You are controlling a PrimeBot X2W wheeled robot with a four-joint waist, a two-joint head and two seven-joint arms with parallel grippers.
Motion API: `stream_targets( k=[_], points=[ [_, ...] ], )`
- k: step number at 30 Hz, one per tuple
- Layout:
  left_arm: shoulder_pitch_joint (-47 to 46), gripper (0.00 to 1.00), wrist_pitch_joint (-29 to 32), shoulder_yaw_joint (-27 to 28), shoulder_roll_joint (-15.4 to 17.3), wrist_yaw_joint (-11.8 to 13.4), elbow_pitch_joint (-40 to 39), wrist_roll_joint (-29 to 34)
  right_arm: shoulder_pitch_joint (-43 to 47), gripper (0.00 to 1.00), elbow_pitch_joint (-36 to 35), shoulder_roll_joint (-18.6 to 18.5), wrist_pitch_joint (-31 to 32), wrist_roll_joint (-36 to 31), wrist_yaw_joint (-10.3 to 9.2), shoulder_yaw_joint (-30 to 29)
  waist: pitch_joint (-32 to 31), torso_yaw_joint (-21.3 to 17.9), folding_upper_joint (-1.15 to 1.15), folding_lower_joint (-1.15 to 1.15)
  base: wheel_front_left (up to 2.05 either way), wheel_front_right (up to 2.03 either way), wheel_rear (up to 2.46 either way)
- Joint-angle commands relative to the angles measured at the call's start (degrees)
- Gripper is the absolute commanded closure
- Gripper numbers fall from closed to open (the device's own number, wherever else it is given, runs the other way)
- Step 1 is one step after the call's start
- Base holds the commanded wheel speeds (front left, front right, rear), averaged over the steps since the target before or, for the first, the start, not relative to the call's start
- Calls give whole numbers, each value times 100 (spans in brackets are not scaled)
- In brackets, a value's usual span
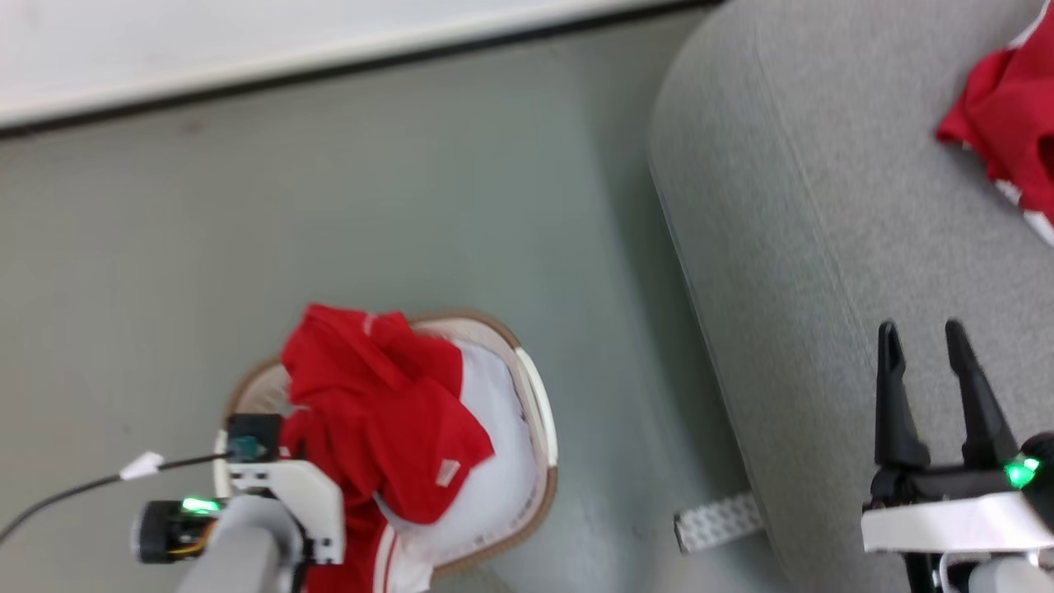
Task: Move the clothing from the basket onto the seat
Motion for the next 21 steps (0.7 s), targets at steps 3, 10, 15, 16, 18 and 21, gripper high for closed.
stream_targets(
  k=[3, 10, 15, 16, 18, 21],
  points=[
    [126, 100, -122, -34, -214, -110, -104, -130, 342, 0, 113, -7, 3, -147, -13, -56, -1000, 464, 0, 0, 0, 0, 0],
    [256, 100, -193, -150, -441, -224, -555, -200, 824, 0, 215, -6, 3, -418, -13, -49, -1837, 704, 0, 0, 0, 0, 0],
    [419, 100, -185, -307, -487, -278, -1146, -330, 1196, 0, 286, -6, 3, -566, -13, -45, -2358, 854, 0, 0, 0, 0, 0],
    [481, 100, -186, -351, -492, -268, -1298, -361, 1254, 0, 291, -6, 3, -584, -13, -37, -2426, 874, 0, 0, 0, 0, 0],
    [586, 100, -185, -492, -498, -260, -1680, -496, 1338, 0, 291, -6, 3, -622, -13, -10, -2527, 909, 0, 0, 0, 0, 0],
    [740, 100, -94, -728, -498, -151, -2372, -630, 1406, 0, 283, -6, 3, -664, -13, 20, -2639, 960, 0, 0, 0, 0, 0]
  ],
)
